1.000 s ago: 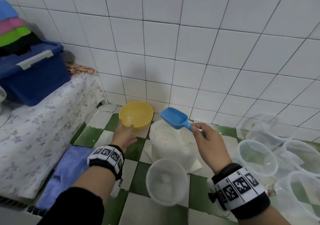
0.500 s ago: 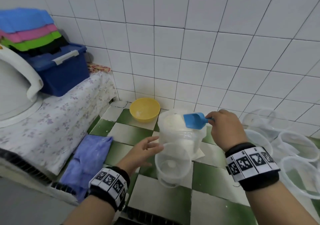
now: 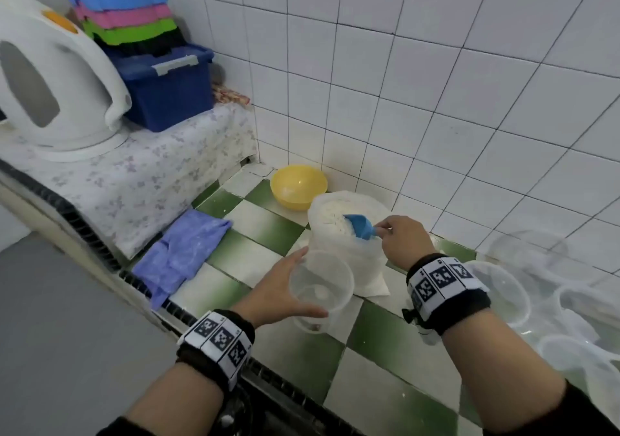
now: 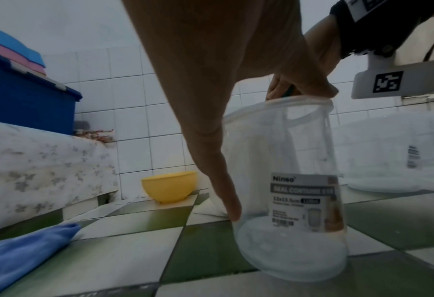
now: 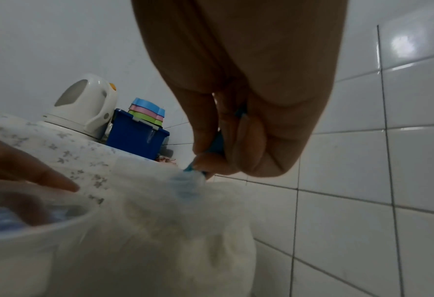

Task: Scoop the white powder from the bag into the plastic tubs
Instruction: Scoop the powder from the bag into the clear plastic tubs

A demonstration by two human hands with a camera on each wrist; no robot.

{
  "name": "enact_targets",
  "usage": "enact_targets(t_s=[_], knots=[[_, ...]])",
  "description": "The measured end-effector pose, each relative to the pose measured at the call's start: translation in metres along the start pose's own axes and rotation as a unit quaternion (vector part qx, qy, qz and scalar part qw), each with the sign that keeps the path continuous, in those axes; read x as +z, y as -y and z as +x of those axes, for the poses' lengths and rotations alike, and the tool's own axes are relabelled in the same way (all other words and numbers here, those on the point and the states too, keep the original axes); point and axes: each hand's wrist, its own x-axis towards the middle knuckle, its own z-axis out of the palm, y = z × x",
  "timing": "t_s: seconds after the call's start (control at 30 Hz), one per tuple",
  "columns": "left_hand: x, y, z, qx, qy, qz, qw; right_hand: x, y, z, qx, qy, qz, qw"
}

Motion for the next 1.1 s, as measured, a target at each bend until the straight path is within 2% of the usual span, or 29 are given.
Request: enact_targets(t_s=[0.37, 0.73, 0.93, 1.1], knots=[[0.006, -0.005, -0.006, -0.038, -0.013, -0.042, 0.998, 0.012, -0.019, 0.008, 0.041, 0.008, 0.149, 0.988], [0.014, 0.002, -0.009, -0.049, -0.03, -0.101, 0.993, -0.013, -0.026, 0.002, 0.032, -0.009, 0.212, 0.977], [0.014, 0.0, -0.012, -0.046, -0.04, -0.116, 0.991, -0.029, -0.025, -0.012, 0.005, 0.024, 0.261, 0.965], [0.017, 0.001, -0.015, -0.041, -0.055, -0.13, 0.989, -0.033, -0.03, -0.028, -0.007, 0.105, 0.281, 0.954]])
